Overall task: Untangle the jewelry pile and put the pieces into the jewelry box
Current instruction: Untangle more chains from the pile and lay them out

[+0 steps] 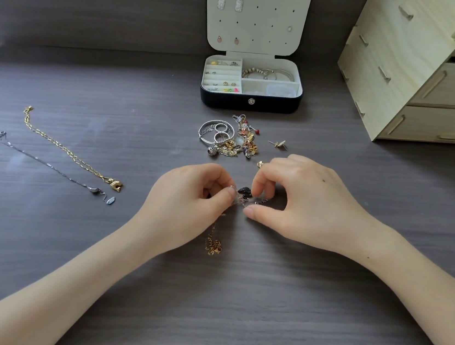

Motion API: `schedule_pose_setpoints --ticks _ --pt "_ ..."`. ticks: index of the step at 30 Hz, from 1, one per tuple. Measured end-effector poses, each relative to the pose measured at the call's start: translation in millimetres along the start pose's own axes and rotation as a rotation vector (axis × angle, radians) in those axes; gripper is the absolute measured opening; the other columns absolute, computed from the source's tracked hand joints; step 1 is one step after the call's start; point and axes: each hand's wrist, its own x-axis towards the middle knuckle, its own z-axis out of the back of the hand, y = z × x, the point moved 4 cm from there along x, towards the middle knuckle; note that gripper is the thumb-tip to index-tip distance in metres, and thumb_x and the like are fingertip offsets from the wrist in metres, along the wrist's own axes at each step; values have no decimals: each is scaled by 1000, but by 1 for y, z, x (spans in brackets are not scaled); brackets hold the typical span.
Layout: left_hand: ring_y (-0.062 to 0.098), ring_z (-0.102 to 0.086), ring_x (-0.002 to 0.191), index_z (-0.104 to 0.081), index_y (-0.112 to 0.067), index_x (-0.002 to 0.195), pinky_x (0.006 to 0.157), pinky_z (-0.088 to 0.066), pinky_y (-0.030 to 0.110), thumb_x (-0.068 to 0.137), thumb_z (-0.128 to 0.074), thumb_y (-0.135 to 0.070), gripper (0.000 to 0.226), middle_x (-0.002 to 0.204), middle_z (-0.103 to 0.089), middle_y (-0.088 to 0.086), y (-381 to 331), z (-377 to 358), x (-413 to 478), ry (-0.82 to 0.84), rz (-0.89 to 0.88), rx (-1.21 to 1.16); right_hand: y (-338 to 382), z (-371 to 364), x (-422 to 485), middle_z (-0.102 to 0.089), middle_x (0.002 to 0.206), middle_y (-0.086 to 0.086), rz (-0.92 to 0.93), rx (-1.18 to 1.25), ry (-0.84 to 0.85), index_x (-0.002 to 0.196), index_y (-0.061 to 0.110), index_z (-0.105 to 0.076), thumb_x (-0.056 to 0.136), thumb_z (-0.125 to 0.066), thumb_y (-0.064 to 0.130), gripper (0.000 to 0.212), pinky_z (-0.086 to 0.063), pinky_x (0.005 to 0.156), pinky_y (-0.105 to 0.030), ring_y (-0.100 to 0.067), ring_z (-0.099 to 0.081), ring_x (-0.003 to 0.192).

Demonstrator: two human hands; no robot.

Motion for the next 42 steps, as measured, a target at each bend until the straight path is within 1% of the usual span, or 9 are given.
schedule_pose_setpoints --ticks 6,12,14,19,24,30,34,37,42 --pt "6 -56 61 -59 -33 69 70 -48 34 73 -49 -43 15 66 -64 -17 2 0 0 8 3 -12 1 4 -1 -55 74 15 8 13 60 77 34 -56 78 -65 37 10 -35 69 -24 -5 -46 79" --pt "9 -56 64 -58 -34 69 71 -49 36 74 -49 -43 14 66 -64 -13 1 0 0 3 -10 -1 1 2 -1 -54 72 18 2 54 93 78 35 -51 78 -66 31 16 -34 66 -17 1 -45 76" --pt "10 -57 64 -56 -36 68 71 -49 37 74 -48 -43 13 63 -63 -15 1 0 0 -1 -14 1 2 0 -1 -53 70 18 17 55 53 79 35 -51 78 -67 32 16 -32 64 -15 1 -45 74" --pt "6 -54 60 -56 -31 71 69 -46 33 76 -47 -41 15 55 -58 -20 1 0 1 13 -27 -8 14 0 -2 -51 63 14 173 -8 -191 76 31 -67 73 -57 38 13 -34 53 -25 -8 -43 64" --pt "1 -53 57 -54 -28 73 67 -43 29 85 -49 -32 14 51 -58 -17 0 2 0 9 -35 -35 15 -5 -1 -57 58 11 258 -104 -247 79 34 -75 73 -60 34 16 -24 54 -21 -10 -39 60" --pt "0 -51 55 -54 -24 75 63 -38 26 90 -52 -27 15 48 -57 -16 -2 2 1 9 -38 -27 15 -10 0 -54 60 9 270 -150 -189 74 33 -71 79 -54 37 18 -24 55 -22 -15 -49 60" --pt "0 -48 53 -53 -24 74 60 -34 25 91 -54 -17 18 47 -56 -16 -1 2 2 1 -39 -9 14 -8 0 -49 62 13 252 -149 -126 71 30 -64 78 -49 38 18 -23 53 -21 -11 -42 61" --pt "1 -48 54 -51 -25 73 60 -35 24 91 -53 -20 19 49 -56 -17 -1 1 1 -1 -41 -3 9 -6 0 -46 62 15 243 -108 -62 72 30 -59 75 -49 40 15 -22 51 -16 -4 -33 63" --pt "0 -48 55 -51 -24 71 62 -36 27 78 -46 -29 10 50 -59 -16 -2 2 0 20 -27 -78 4 -6 1 -48 62 19 218 3 -10 73 33 -57 75 -61 39 8 -33 57 -17 0 -40 64"
